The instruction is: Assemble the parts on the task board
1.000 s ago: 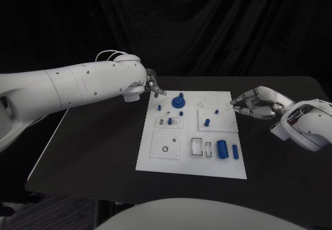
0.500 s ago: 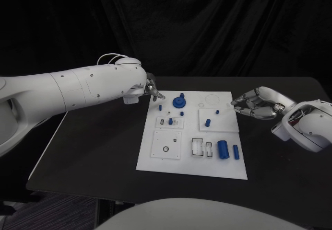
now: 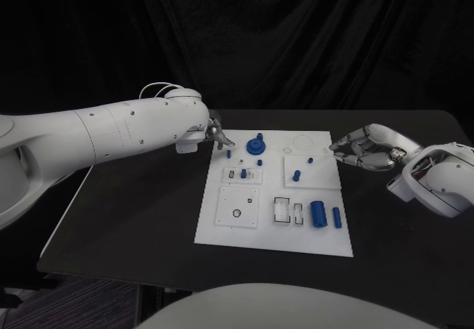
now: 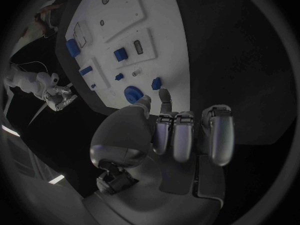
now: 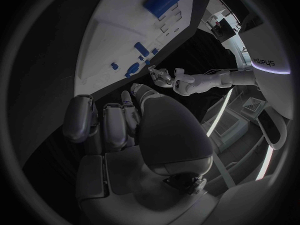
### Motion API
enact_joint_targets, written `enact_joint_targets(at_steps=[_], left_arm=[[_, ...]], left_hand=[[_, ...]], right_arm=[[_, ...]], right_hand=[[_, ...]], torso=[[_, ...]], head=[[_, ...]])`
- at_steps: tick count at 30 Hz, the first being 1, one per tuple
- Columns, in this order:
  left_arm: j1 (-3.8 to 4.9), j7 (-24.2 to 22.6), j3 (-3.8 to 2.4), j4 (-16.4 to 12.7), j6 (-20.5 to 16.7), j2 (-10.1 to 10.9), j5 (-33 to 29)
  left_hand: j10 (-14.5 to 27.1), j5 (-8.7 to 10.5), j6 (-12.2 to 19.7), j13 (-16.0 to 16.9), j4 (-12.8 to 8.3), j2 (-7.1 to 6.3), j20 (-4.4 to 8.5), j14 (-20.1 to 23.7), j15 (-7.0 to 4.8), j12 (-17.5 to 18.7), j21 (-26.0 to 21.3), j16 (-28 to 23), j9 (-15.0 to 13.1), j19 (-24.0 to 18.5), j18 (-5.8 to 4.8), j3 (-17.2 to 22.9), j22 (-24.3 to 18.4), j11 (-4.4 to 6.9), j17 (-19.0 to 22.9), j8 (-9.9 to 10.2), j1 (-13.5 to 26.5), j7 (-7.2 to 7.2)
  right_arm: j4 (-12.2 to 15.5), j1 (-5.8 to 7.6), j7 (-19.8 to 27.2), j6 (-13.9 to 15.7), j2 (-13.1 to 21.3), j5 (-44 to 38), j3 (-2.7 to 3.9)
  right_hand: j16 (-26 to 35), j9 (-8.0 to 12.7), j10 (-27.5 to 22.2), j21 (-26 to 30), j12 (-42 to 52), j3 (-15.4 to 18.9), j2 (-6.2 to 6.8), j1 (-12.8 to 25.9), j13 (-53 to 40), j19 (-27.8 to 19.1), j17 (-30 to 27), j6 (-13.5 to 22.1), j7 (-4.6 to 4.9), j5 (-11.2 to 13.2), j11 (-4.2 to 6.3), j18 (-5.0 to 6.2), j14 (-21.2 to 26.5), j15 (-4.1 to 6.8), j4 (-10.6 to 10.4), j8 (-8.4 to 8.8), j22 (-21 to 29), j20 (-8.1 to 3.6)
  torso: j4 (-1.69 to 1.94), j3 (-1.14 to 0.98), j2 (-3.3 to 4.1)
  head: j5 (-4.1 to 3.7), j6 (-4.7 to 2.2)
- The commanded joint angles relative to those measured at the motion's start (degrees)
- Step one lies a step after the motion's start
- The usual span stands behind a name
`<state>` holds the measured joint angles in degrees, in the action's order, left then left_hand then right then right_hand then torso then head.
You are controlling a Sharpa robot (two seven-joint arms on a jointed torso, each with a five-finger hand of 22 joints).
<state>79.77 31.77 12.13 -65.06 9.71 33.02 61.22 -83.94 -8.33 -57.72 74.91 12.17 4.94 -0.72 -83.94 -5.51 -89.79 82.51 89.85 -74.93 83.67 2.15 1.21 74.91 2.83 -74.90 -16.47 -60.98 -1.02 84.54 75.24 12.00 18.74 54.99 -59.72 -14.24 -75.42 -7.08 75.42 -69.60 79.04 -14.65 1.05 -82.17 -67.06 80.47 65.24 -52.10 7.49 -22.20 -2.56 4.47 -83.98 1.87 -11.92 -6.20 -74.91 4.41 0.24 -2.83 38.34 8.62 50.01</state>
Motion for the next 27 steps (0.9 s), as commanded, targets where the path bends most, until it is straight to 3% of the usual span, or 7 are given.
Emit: enact_joint_targets(at_steps=[1, 10, 27], left_arm=[[-0.19, -1.7, -0.05, 0.1, 0.0, -0.2, 0.3], [-0.67, -2.5, -0.05, 0.3, -0.1, -0.4, 0.3], [-1.37, -3.0, -0.05, 0.0, -0.5, -0.2, 0.3]], left_hand=[[-6.1, 0.22, 0.1, 15.1, 0.3, 0.56, -0.11, -6.1, -0.13, -0.2, -0.2, 0.2, 0.0, 0.4, 0.46, -0.1, 7.2, 0.02, -15.1, 0.4, -0.1, -0.11], [-6.1, -0.03, 0.5, 15.1, 0.3, 0.67, -0.24, -6.1, 0.03, -0.2, -0.4, 0.2, 1.2, 0.3, 0.49, -0.2, 7.2, -0.20, -15.1, 2.0, -0.4, -0.42], [-6.1, -0.78, 0.5, 15.1, 0.1, 0.86, -0.42, -6.1, 0.23, -0.2, -0.6, 0.2, 2.2, 0.2, 0.54, -0.1, 7.1, -0.42, -15.1, 3.3, -0.8, -0.64]], right_arm=[[0.0, -0.15, -0.4, 0.0, 0.0, -0.2, 0.04], [0.0, -0.15, -0.4, -0.1, -0.1, -0.2, 0.04], [-0.1, -0.15, -0.5, -0.3, -0.2, -0.2, 0.04]], right_hand=[[0.3, 0.0, -0.2, 0.2, -0.1, -0.3, -0.12, 0.0, 0.1, -0.3, 0.0, -0.4, 0.15, -0.2, -0.02, 0.66, -0.5, -0.16, -0.1, 0.01, -2.4, -0.01], [0.3, 0.1, -0.2, 0.2, -0.1, -0.4, -0.13, 0.0, 0.1, -0.3, -0.1, -0.4, 0.15, -0.2, -0.02, 0.66, -0.5, -0.15, -0.1, 0.01, -2.4, -0.01], [0.4, 0.1, -0.2, 0.3, -0.1, -0.5, -0.12, -0.1, 0.1, -0.4, -0.3, -0.4, 0.14, -0.3, -0.01, 0.69, -0.5, -0.15, 0.0, 0.01, -2.3, -0.01]], torso=[[-0.14, -0.03, 0.02], [0.00, -0.08, -0.01], [-0.07, -0.04, -0.04]], head=[[0.11, -0.01], [-0.09, -0.01], [-0.04, -0.01]])
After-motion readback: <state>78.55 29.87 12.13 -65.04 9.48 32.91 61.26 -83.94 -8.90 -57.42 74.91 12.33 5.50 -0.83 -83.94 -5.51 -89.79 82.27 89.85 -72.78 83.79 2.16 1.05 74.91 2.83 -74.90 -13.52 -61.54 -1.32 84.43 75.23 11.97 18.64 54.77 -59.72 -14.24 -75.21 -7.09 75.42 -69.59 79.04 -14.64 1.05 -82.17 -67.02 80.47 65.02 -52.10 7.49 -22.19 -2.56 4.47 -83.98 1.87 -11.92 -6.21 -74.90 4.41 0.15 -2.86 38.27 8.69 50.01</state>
